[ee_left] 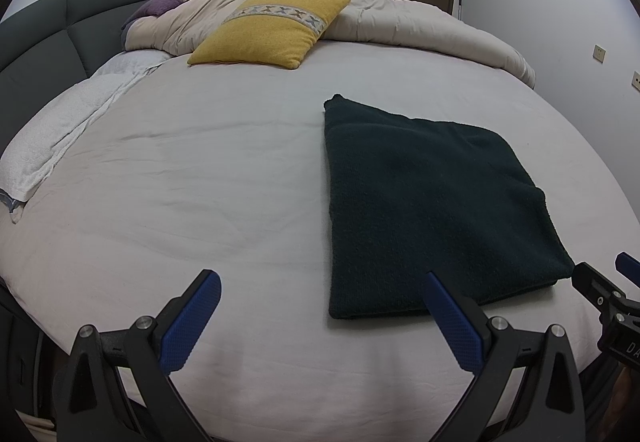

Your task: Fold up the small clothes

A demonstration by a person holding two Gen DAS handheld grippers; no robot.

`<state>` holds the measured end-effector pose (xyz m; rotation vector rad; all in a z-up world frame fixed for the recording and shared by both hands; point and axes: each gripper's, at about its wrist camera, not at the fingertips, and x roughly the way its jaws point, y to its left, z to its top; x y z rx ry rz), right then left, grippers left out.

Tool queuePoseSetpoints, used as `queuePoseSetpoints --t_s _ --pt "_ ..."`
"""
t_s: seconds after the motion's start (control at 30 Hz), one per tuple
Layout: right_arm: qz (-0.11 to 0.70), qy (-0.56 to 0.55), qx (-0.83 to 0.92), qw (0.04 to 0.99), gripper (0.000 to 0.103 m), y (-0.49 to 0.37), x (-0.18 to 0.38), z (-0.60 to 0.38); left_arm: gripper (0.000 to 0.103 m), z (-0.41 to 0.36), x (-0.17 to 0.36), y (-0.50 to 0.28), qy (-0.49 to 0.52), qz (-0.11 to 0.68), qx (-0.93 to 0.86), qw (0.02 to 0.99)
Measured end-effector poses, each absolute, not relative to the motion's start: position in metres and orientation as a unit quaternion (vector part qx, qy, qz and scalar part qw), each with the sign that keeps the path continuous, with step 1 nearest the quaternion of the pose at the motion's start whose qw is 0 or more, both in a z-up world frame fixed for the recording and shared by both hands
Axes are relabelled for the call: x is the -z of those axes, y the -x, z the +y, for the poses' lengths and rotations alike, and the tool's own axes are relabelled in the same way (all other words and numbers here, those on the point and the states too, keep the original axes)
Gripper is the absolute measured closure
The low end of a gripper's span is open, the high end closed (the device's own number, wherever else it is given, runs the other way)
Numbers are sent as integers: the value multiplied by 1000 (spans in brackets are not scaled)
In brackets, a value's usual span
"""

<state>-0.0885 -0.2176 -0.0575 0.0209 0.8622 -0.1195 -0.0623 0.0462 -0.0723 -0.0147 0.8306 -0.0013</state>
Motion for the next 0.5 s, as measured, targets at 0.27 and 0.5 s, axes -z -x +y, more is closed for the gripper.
queuePoseSetpoints --t_s 0.27,0.5 --pt "419 -11 58 906 0 90 59 -214 0 50 74 59 5 407 4 913" --pt "420 -12 58 906 0 91 58 -213 0 55 75 57 4 409 5 912"
